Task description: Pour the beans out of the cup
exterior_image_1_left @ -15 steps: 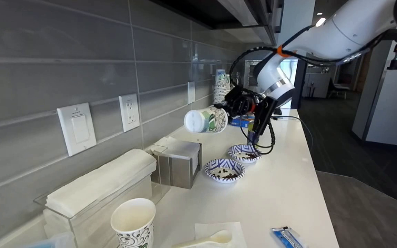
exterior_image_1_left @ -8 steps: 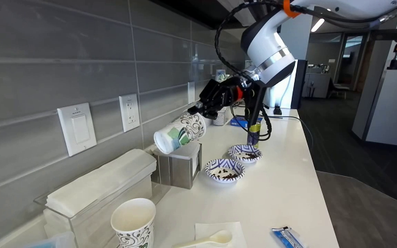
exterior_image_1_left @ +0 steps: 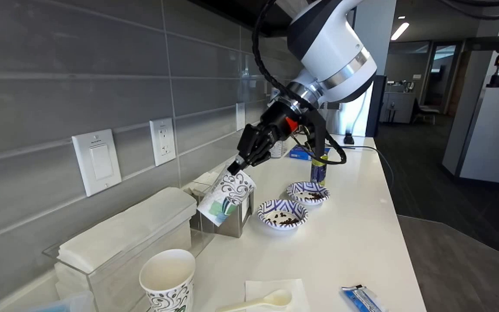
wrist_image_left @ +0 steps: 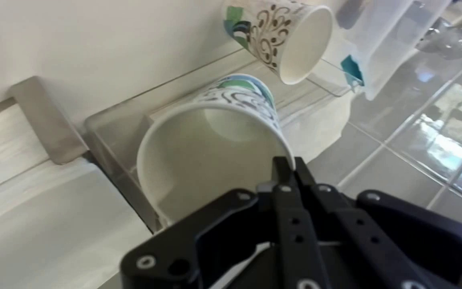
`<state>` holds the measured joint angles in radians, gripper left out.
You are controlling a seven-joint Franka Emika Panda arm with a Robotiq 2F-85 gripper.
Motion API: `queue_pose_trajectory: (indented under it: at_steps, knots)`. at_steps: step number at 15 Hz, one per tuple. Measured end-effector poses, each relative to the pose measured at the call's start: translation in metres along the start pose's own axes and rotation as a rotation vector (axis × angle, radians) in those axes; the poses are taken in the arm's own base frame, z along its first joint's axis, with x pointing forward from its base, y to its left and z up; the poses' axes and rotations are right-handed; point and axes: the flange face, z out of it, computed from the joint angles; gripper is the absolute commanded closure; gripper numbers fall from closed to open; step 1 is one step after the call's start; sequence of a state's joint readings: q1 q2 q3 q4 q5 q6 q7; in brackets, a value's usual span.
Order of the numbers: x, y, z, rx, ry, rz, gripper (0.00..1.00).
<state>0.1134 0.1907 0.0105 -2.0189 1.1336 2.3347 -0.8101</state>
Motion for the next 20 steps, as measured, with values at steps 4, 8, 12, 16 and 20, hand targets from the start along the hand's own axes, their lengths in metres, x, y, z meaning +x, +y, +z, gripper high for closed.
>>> queue_pose_trajectory:
  at_steps: [4, 8, 12, 16, 20]
  knots:
    - [-0.005, -0.016, 0.008, -0.214, -0.036, -0.061, 0.99]
    - [-0.018, -0.031, 0.029, -0.411, -0.103, -0.147, 0.99]
    - [-0.03, -0.028, 0.049, -0.592, -0.201, -0.244, 0.99]
    - [-0.033, -0.031, 0.064, -0.772, -0.292, -0.369, 0.99]
    - [-0.039, -0.056, 0.08, -0.898, -0.428, -0.531, 0.99]
